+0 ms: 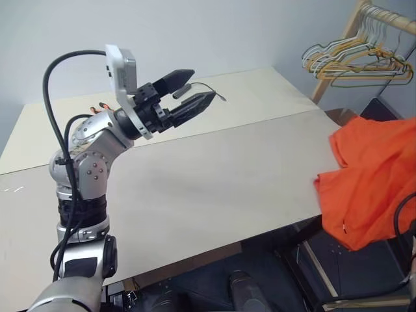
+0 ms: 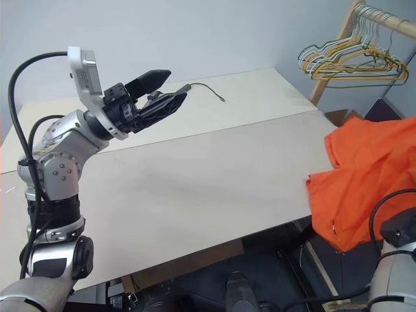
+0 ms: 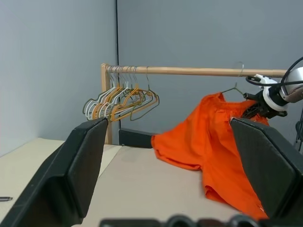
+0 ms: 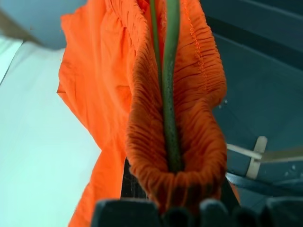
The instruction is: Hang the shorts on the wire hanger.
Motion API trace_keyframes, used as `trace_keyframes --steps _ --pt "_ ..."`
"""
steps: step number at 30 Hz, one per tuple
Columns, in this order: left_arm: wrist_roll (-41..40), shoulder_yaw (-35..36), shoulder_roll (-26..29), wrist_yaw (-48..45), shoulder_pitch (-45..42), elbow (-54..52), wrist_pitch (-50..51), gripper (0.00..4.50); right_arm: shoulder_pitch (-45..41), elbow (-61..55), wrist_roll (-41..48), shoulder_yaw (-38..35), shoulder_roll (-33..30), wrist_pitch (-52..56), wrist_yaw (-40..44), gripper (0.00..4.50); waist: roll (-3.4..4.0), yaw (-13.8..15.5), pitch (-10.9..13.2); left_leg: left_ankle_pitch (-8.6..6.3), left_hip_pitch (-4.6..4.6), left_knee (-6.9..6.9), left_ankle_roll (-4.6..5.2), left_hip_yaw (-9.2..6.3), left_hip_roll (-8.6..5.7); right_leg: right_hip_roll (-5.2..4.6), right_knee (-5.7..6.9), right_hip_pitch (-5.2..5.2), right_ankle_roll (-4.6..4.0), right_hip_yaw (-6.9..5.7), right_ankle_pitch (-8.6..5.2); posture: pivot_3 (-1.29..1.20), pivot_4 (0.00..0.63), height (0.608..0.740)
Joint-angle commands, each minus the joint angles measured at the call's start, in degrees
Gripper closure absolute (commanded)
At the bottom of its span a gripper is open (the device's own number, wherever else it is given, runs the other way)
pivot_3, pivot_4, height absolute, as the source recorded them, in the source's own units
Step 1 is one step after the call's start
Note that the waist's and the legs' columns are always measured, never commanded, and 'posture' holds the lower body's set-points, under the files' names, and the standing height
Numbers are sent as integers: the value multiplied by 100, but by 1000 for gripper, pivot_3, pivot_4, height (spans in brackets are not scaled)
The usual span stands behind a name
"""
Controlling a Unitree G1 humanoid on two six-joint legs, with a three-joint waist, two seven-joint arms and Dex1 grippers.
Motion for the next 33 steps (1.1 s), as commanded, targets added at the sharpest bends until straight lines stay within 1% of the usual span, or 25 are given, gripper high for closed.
trace_keyframes --steps 1,8,10,11,15,17,21,22,26,29,31,33 --pt "-32 -31 79 -52 -42 -224 -151 19 -137 -48 -359 -234 -145 -148 57 4500 5 -5 -1 1 0 0 -1 1 0 0 0 0 0 0 0 -322 87 740" --pt "-29 -96 84 -65 -25 -257 -178 19 181 22 -684 -202 -101 -283 508 4500 10 -72 -3 3 8 0 -5 6 0 0 6 3 2 6 0 -319 79 740" --pt "-41 -98 97 -65 -3 -286 -173 0 357 -167 -710 -26 -58 -346 677 3872 10 -82 -3 4 8 0 -6 3 0 0 4 7 2 2 0 -316 77 740" --pt "-49 -96 105 -63 6 -297 -171 0 423 -290 -716 62 -25 -373 751 3651 10 -94 -3 4 8 0 -6 4 -1 0 4 7 3 5 0 -315 77 740" --pt "-67 -96 138 -54 20 -319 -156 0 690 -863 -781 534 105 -675 986 2283 12 -147 -4 7 11 0 -12 5 -1 0 7 7 9 9 -2 -313 78 740" --pt "-72 -98 152 -47 21 -325 -147 0 892 -1248 -873 849 172 -976 1064 1581 14 -159 -5 23 15 0 -39 6 -1 0 10 7 19 11 -7 -313 78 740" --pt "-85 -91 181 -46 23 -329 -139 0 1188 -1904 -989 1286 317 -1465 1172 227 14 -160 -5 23 21 0 -38 5 2 3 13 10 33 11 -15 -307 81 740" --pt "-84 -94 186 -47 21 -328 -140 0 1292 -2061 -1044 1393 355 -1620 1182 43 14 -160 -5 23 22 0 -39 7 2 3 13 11 34 13 -16 -307 81 740" --pt "-81 -99 197 -60 19 -323 -160 0 1833 -2662 -1440 1822 529 -2691 1088 43 14 -155 -5 24 22 0 -40 8 3 5 12 10 34 15 -14 -307 76 740" --pt "-75 -98 201 -70 20 -310 -182 0 2075 -3006 -1691 1993 644 -3428 986 43 14 -151 -5 32 21 0 -53 11 1 5 12 8 34 18 -14 -308 71 740" --pt "-61 -97 204 -87 28 -297 -210 0 2115 -3246 -1713 2041 730 -3705 1050 43 14 -152 -5 33 21 0 -55 12 1 5 12 7 33 18 -13 -309 69 740" --pt "-15 -98 204 -107 51 -276 -278 0 2188 -3467 -1779 2130 795 -4223 1087 43 15 -155 -5 33 21 0 -56 12 2 5 13 7 33 18 -13 -308 67 740"
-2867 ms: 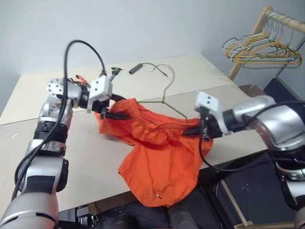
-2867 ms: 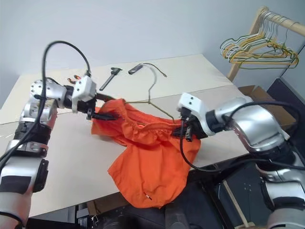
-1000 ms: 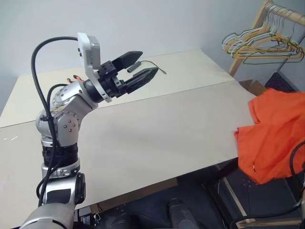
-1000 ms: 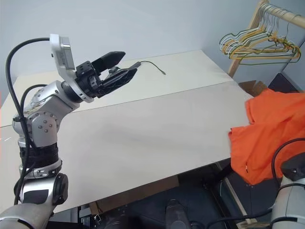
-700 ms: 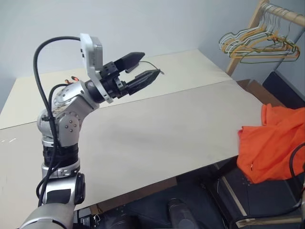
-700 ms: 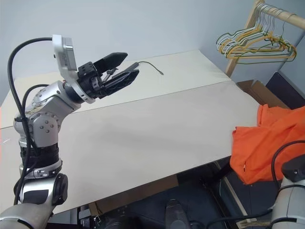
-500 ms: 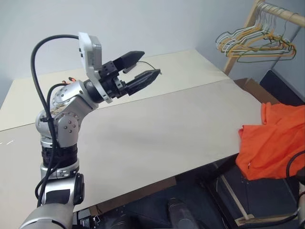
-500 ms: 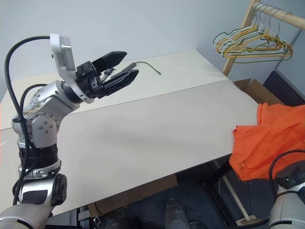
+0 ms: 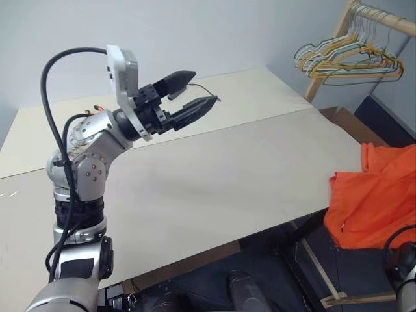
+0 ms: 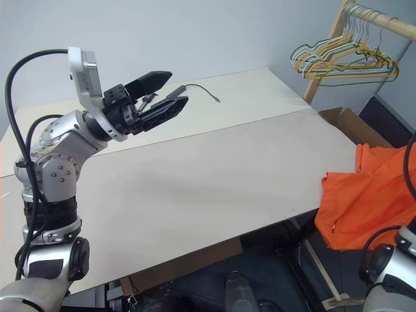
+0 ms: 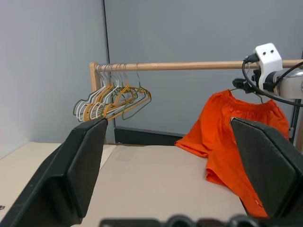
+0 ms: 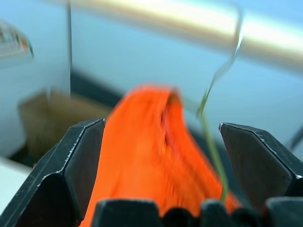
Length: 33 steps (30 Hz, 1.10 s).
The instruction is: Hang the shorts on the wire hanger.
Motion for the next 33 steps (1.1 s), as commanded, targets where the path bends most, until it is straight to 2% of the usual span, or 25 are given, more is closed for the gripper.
trace_keyframes --steps 1,3,7,12,16,19,23,27,33 --pt "46 10 88 -46 32 -145 -190 0 -13 -731 -76 73 70 -1072 114 43 0 -3 0 0 1 0 0 0 0 0 1 0 0 0 0 -307 65 740" --pt "124 -14 184 -117 152 -149 -223 0 -25 -1109 203 180 209 -1488 510 43 1 -18 -1 -1 7 0 0 2 0 1 1 2 0 2 0 -303 64 740" --pt "184 9 466 -190 452 -183 -124 0 168 -1678 1129 769 355 -1765 2016 43 -1 -72 -1 -6 26 -7 10 16 4 8 6 8 0 17 0 -274 61 740" --pt "622 17 1155 -403 1226 -521 -354 0 456 -1772 2100 1954 567 -1990 3877 43 -19 -85 -6 -20 34 -10 33 21 11 13 6 12 -15 22 10 -197 66 740" --pt "679 183 1698 -632 2000 -1044 -364 0 614 -1475 2469 2829 221 -2179 5613 43 -25 109 -2 -19 31 -32 33 36 11 13 3 -8 -29 35 18 -130 70 740" --pt "700 330 2067 -868 2561 -1451 -435 0 541 -1082 2692 3114 175 -2386 6487 43 -35 335 1 -12 33 -53 20 41 13 13 -6 -13 -34 34 16 -74 75 740" --pt "588 633 2315 -895 3040 -1788 -364 0 232 -582 2717 3419 228 -2496 7173 43 -40 728 5 -5 32 -56 6 55 13 12 -7 -21 -39 34 14 -25 80 740" --pt "563 809 2402 -865 3269 -1978 -324 0 52 -285 2609 3626 319 -2663 7514 43 -41 1091 5 4 35 -57 -13 61 14 13 -5 -24 -57 20 13 -2 81 740" --pt "482 944 2390 -708 3385 -2092 -232 0 -15 -134 2483 3725 417 -2830 7665 43 -42 1423 6 13 27 -58 -29 55 14 14 -4 -24 -76 -10 10 26 81 740"
